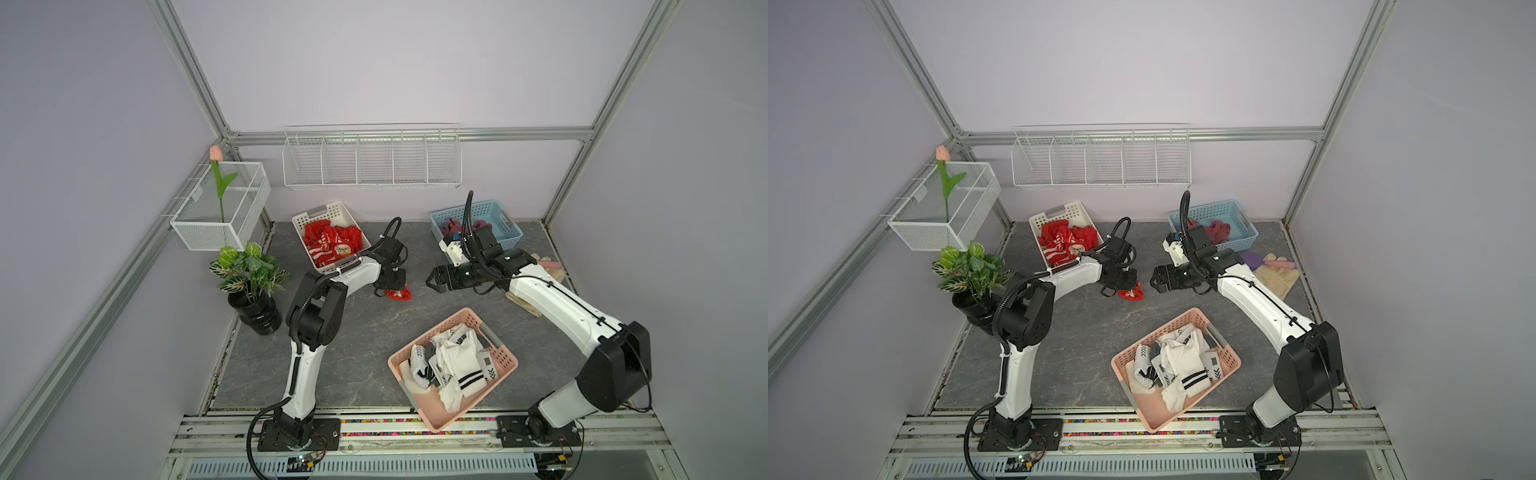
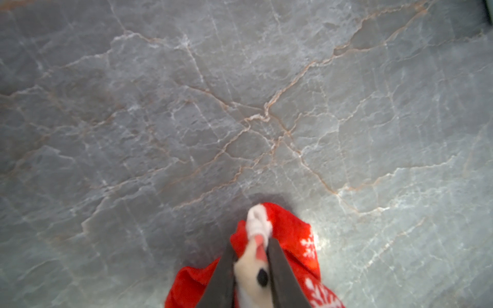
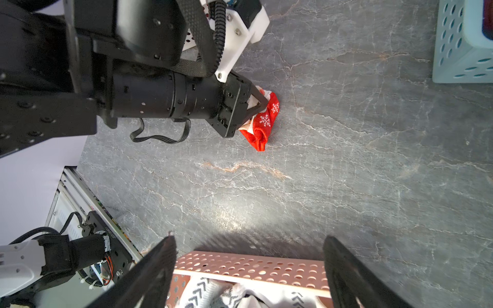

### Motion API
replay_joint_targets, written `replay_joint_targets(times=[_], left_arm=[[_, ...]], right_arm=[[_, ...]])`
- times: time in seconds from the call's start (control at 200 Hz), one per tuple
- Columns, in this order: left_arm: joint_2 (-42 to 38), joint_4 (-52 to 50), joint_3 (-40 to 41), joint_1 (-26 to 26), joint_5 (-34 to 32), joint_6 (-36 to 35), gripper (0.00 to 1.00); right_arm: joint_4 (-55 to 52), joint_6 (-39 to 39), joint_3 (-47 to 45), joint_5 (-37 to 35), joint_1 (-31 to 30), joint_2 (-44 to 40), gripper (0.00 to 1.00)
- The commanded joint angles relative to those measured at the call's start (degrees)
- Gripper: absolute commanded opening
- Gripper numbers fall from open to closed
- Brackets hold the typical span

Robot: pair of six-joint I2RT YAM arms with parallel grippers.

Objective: Sort the socks into the basket by color
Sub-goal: Pick up the sock from the center of the board, then place the sock in the bin.

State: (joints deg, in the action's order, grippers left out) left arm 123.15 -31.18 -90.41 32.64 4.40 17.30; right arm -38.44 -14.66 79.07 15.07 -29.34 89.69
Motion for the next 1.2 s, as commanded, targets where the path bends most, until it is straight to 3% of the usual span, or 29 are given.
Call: replay_joint_targets(times=[0.0, 0.42, 0.52, 0.63, 0.81, 1.0, 1.089, 1.194], left_arm=[[-4.3, -1.7, 1.2, 0.1, -0.8, -0.4, 0.0], [-16.7, -7.5, -1.4, -7.4, 0.2, 1.7, 0.0], [-18.4, -10.3, -4.6, -9.8, -2.6, 1.4, 0.0], [-18.8, -10.8, -7.0, -12.7, -10.9, -0.2, 0.0], [-15.6, -2.6, -7.1, -19.3, -15.6, -1.3, 0.0], [-9.2, 8.5, -6.6, -21.7, -20.4, -3.2, 0.0], [-3.6, 6.3, -11.6, -22.5, -20.1, -2.3, 0.0], [4.8, -4.4, -22.6, -23.3, -18.3, -0.4, 0.0]], right_arm=[[1.1, -0.5, -0.2, 1.5, 0.2, -1.7, 0.89], [1.9, 0.0, 1.2, 2.8, 0.2, -0.6, 0.89], [1.7, 0.4, 1.8, 2.8, 0.2, -0.2, 0.89], [2.1, 0.4, 2.1, 3.0, 0.2, 0.4, 0.89], [2.3, 0.8, 3.2, 3.2, 0.2, 1.9, 0.89], [1.9, 1.3, 5.7, 2.9, 0.3, 3.7, 0.89], [1.4, 1.2, 6.7, 2.8, 0.3, 4.8, 0.89], [1.4, 1.0, 7.4, 2.6, 0.3, 5.7, 0.89]])
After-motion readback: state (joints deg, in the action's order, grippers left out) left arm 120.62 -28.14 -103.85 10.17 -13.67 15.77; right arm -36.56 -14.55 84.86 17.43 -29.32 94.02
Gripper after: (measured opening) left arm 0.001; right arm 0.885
